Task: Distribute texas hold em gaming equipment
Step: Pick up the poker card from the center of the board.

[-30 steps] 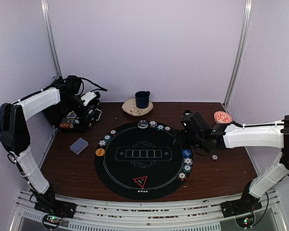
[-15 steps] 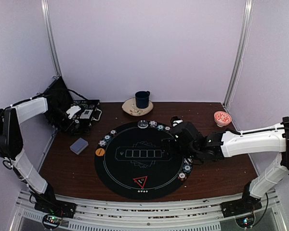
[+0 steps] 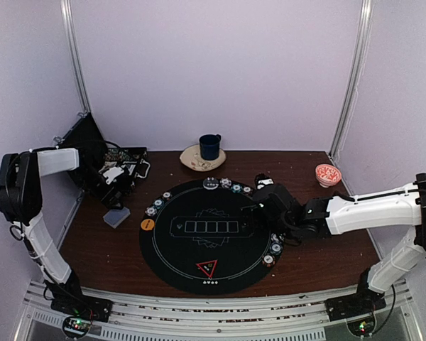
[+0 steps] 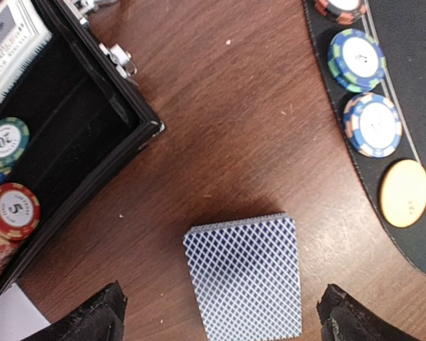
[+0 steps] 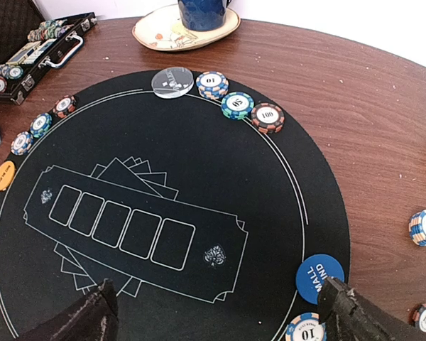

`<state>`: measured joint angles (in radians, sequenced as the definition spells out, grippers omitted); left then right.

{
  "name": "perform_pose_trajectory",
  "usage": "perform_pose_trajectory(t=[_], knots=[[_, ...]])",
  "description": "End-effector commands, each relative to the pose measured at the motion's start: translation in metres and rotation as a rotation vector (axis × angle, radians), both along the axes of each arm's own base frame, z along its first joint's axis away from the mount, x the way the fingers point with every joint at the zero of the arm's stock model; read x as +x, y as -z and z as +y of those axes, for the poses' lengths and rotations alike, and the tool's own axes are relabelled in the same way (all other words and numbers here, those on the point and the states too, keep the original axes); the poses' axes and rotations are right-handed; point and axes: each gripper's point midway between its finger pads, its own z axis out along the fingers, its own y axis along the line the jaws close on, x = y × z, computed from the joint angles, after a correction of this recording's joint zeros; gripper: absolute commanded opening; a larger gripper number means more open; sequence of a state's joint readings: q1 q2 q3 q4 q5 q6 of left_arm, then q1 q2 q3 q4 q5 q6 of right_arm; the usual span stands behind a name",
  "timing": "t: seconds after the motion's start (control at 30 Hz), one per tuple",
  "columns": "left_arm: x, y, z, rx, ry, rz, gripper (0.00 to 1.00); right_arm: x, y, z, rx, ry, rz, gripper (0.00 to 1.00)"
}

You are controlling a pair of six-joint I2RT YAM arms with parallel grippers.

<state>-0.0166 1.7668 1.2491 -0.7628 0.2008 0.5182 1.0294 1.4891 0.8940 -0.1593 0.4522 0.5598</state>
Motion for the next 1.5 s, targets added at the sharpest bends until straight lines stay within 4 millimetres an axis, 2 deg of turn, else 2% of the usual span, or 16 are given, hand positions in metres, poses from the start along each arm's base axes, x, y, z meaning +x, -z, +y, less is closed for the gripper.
perform_pose_trajectory(t=[0.0,0.17,0.47,0.6,1.47], knots=[[0.003,0.014,0.004,0.010,-0.039,0.015,0.98,-0.001,-0.011,-0.007,-0.002,0.015,-0.043,1.00],[0.001,0.018,0.008,0.030,-0.057,0.016,0.98,-0.001,-0.014,-0.008,0.000,0.016,-0.048,1.00],[-0.015,0.030,0.005,0.037,-0.049,0.047,0.98,-0.002,-0.016,-0.010,0.001,0.018,-0.055,1.00],[-0.017,0.028,0.003,0.035,-0.049,0.045,0.98,-0.003,-0.018,-0.011,0.003,0.020,-0.059,1.00],[-0.028,0.063,0.004,0.079,-0.053,0.119,0.98,-0.007,-0.026,-0.012,0.010,0.017,-0.078,1.00]])
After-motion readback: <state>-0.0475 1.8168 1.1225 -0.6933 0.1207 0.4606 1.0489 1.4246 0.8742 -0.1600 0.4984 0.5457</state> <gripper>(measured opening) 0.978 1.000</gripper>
